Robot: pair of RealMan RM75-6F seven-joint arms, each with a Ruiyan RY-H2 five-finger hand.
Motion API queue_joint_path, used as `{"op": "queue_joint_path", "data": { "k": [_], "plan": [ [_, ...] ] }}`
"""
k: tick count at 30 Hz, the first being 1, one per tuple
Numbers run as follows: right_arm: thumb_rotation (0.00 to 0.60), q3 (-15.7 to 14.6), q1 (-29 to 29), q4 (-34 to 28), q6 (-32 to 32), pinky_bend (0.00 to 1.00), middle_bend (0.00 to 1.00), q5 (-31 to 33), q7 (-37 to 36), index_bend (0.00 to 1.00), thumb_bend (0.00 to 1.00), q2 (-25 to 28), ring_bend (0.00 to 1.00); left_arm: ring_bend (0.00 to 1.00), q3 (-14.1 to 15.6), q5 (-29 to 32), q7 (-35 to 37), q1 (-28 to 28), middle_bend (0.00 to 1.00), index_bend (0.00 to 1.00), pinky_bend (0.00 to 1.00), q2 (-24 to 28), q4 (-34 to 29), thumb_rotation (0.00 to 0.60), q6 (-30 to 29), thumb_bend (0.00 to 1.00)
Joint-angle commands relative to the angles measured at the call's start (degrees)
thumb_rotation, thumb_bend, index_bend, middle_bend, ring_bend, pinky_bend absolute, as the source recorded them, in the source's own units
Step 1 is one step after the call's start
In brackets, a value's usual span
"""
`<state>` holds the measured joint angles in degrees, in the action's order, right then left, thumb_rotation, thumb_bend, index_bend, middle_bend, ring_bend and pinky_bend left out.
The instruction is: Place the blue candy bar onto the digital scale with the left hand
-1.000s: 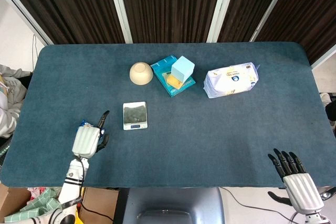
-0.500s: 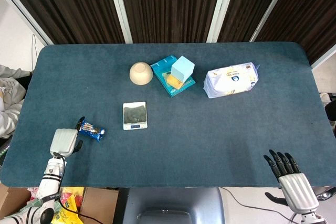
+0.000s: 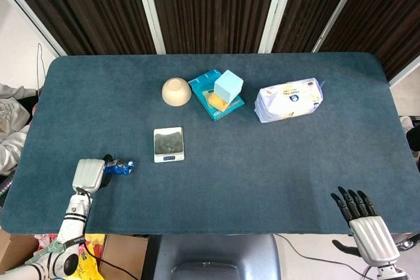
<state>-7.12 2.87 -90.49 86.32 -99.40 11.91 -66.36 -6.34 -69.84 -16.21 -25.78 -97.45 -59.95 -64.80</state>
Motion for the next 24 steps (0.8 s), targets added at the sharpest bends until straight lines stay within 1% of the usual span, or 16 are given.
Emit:
{"op": "queue_joint_path", "data": {
  "k": [1,4,8,11,14,17,18,21,24],
  "plan": [
    [0.545,0.0,-0.02,0.04,0.02,0.0,0.0,-0.02,-0.09,0.0,0.13,0.06,0.0,1.0,-1.09,-2.17,3.85,-0.13,1.0,0.68,1.0,-2.41,2.79,0.6,-2.94,0.38],
    [0.546,0.06,-0.06,0.07,-0.01,0.0,0.0,0.12,-0.3,0.0,0.13,0.16,0.0,1.0,-2.06,-3.98,7.26,-0.14,1.0,0.76,1.0,-3.2,3.17,0.6,-5.95,0.4],
    [0.545,0.01,-0.07,0.09,0.12,0.0,0.0,-0.03,-0.55,0.0,0.13,0.33,0.0,1.0,-4.04,-5.56,10.27,-1.23,1.0,0.8,1.0,-3.68,1.14,0.6,-8.4,0.42],
    [0.545,0.08,-0.03,0.11,0.36,0.0,0.0,0.02,-0.99,0.0,0.13,0.53,0.0,1.0,-5.79,-5.57,9.99,-2.47,1.0,0.8,1.0,-4.09,-1.28,0.6,-8.97,0.42],
    [0.545,0.12,-0.09,0.3,0.36,0.0,0.0,0.2,-1.86,0.0,0.13,0.89,0.0,1.0,-8.28,-5.06,8.92,-4.57,1.0,0.8,1.0,-5.34,-3.77,0.6,-9.03,0.42],
    [0.546,0.27,-0.17,0.42,0.46,0.0,0.0,0.48,-2.96,0.0,0.13,1.28,0.0,1.0,-10.86,-3.45,7.77,-6.77,1.0,0.8,1.0,-6.88,-4.74,0.6,-7.9,0.43],
    [0.544,0.32,-0.17,0.47,0.65,0.0,0.0,0.53,-3.59,0.0,0.13,1.52,0.0,1.0,-12.1,-2.82,7.57,-7.8,1.0,0.8,1.0,-7.42,-4.99,0.6,-7.51,0.43],
    [0.545,0.57,-0.17,0.73,1.0,0.0,0.0,0.91,-5.06,0.0,0.13,2.02,0.0,1.0,-14.16,-1.55,6.73,-9.79,1.0,0.8,1.0,-8.54,-4.84,0.6,-6.79,0.43],
    [0.545,0.85,-0.4,0.88,0.47,0.0,0.0,1.72,-5.87,0.0,0.13,2.29,0.0,1.0,-14.89,-1.02,5.62,-11.19,1.0,0.8,1.0,-9.75,-3.85,0.6,-6.6,0.43]
  ]
}}
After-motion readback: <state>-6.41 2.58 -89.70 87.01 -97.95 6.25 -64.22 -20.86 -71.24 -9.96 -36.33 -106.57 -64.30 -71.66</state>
